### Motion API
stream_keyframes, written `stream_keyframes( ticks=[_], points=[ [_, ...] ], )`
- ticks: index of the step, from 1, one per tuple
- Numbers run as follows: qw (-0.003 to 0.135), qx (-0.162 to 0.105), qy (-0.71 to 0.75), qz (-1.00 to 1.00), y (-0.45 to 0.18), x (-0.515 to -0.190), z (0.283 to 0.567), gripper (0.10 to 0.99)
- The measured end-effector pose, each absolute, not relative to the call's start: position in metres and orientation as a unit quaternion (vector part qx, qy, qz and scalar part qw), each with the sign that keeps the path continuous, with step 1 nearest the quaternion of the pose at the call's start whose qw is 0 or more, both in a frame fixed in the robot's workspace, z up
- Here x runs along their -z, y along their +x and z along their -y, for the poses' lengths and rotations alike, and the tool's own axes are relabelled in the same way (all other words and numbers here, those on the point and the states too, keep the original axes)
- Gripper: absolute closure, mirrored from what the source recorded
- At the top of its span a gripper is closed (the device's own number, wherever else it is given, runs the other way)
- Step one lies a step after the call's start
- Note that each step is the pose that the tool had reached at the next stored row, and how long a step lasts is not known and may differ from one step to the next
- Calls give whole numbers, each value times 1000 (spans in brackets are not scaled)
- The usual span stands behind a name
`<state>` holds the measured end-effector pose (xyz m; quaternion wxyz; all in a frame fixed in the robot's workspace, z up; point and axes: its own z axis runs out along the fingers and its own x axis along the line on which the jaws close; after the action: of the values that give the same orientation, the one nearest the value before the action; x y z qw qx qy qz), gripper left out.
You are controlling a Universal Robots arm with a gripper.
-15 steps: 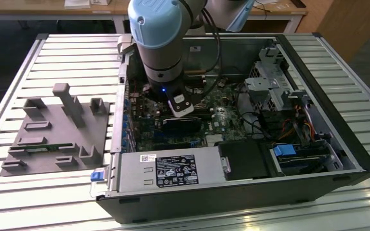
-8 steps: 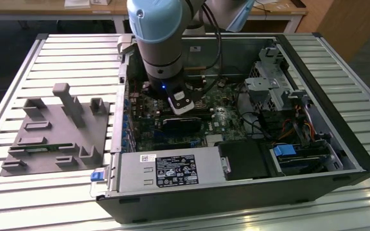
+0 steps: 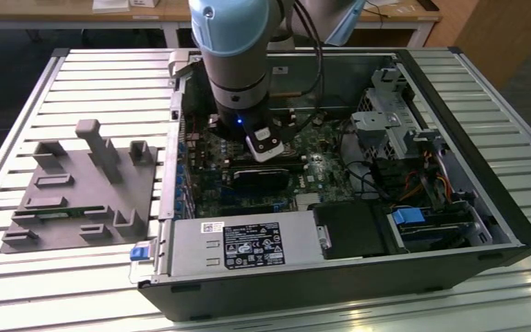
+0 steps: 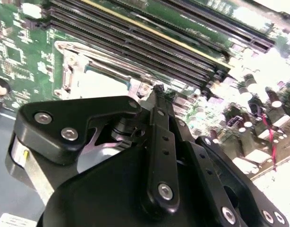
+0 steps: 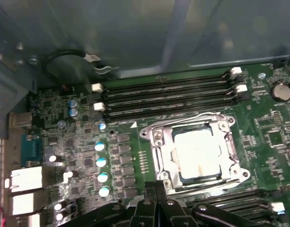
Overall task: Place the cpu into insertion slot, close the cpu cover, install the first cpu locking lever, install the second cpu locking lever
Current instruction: 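Install the second cpu locking lever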
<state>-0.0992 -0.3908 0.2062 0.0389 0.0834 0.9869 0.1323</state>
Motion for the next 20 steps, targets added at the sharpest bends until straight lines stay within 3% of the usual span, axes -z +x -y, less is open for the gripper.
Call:
stream_keyframes(
  ticks=[20],
  points=[
    [39,-129,85,-987,-61,-206,383,980]
  ],
)
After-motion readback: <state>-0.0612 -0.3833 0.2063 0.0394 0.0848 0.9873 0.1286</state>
